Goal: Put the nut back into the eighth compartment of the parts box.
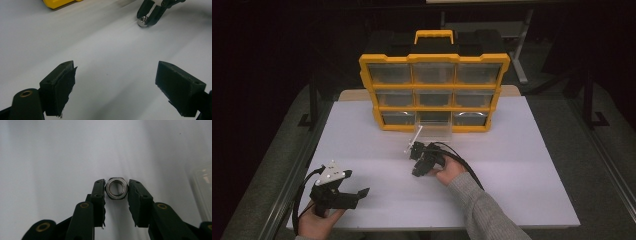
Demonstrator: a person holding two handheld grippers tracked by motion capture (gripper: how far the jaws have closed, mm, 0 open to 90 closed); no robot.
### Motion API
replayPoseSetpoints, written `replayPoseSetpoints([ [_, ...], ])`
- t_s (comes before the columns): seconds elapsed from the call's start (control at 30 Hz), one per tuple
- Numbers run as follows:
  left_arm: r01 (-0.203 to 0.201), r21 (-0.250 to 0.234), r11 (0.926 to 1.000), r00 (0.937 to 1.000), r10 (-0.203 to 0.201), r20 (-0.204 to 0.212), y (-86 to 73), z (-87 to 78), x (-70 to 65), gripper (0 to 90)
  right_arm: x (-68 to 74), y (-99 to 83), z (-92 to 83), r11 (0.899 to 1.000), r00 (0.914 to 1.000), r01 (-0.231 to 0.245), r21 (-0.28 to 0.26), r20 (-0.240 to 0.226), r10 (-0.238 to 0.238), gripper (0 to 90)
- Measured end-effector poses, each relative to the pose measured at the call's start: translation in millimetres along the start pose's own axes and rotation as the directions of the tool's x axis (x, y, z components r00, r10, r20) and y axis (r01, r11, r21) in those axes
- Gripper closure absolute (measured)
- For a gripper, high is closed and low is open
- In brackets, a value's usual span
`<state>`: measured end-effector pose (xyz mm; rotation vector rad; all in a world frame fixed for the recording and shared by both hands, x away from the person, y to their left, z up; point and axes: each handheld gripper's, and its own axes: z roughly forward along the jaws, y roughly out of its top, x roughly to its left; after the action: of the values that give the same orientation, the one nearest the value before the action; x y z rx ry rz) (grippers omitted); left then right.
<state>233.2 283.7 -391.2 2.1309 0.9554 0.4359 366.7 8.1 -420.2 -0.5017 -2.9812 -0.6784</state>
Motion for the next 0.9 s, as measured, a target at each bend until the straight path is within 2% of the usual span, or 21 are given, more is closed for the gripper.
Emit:
replayPoseSetpoints([
  [0.27, -0.004, 0.001, 1.0000, 1.0000, 0.004, 0.002, 0.3, 1.3, -0.8, 15.7, -4.7, -0.7, -21.0, 0.997, 0.9994, 0.023, -0.074, -0.023, -0.025, 66.3],
  [0.5, -0.011, 0.007, 0.9999, 0.9999, 0.011, 0.002, 1.0, 1.1, -1.3, 15.7, -11.3, -0.4, -50.8, 0.992, 0.9997, 0.008, -0.126, -0.023, -0.011, 66.2],
  [0.9, -0.014, 0.002, 0.9999, 0.9999, 0.014, 0.004, 1.3, 2.0, -1.7, 15.7, -20.6, 3.9, -88.2, 0.987, 1.0000, -0.001, -0.162, -0.003, 0.001, 66.2],
])
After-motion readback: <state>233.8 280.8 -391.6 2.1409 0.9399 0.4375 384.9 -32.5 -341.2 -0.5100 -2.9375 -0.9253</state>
